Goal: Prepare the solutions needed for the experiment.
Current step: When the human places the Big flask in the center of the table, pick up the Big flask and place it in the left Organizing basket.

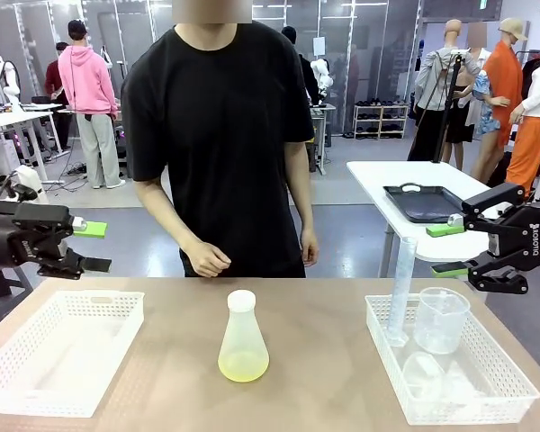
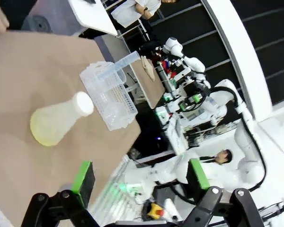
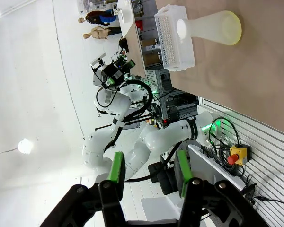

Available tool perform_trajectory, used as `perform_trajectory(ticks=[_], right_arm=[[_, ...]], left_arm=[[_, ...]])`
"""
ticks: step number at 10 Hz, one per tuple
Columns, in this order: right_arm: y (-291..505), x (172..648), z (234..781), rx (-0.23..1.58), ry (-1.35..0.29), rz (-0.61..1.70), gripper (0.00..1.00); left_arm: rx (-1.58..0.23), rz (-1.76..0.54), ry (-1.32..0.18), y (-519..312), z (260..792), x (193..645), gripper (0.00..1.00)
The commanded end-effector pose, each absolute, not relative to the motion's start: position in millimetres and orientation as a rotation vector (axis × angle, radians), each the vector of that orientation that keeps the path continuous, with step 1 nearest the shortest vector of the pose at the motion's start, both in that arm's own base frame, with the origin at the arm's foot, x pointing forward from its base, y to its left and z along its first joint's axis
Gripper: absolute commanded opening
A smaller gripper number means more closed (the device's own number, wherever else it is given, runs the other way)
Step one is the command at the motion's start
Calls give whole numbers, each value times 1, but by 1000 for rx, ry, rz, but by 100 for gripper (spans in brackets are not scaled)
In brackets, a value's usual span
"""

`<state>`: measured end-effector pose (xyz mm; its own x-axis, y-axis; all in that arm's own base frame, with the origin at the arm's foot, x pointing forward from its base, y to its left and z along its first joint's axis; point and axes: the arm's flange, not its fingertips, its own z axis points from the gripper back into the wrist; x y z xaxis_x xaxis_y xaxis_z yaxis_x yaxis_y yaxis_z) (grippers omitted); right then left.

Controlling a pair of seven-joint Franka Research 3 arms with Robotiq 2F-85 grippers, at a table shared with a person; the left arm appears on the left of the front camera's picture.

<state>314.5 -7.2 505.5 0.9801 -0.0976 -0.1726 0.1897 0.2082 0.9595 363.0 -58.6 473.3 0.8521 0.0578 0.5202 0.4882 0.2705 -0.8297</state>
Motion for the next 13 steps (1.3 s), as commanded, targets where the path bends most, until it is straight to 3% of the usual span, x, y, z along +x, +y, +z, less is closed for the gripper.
perform_trajectory(ticks=[1,2,5,6,12,13], right_arm=[[-7,316,507,1360,73,-192,55],[-7,316,507,1360,73,-192,55],[-7,316,507,1360,73,-192,55],[-7,316,507,1360,73,-192,55],[-7,316,507,1360,73,-192,55],[-7,316,507,1360,73,-192,55]], left_arm=[[-1232,-498,-661,-68,465,397,100],[-1221,-528,-724,-71,462,413,100],[-1220,-516,-667,-80,453,438,100],[-1223,-541,-692,-69,460,417,100],[-1223,-541,-695,-70,460,422,100],[-1149,-722,-763,-97,451,453,100]])
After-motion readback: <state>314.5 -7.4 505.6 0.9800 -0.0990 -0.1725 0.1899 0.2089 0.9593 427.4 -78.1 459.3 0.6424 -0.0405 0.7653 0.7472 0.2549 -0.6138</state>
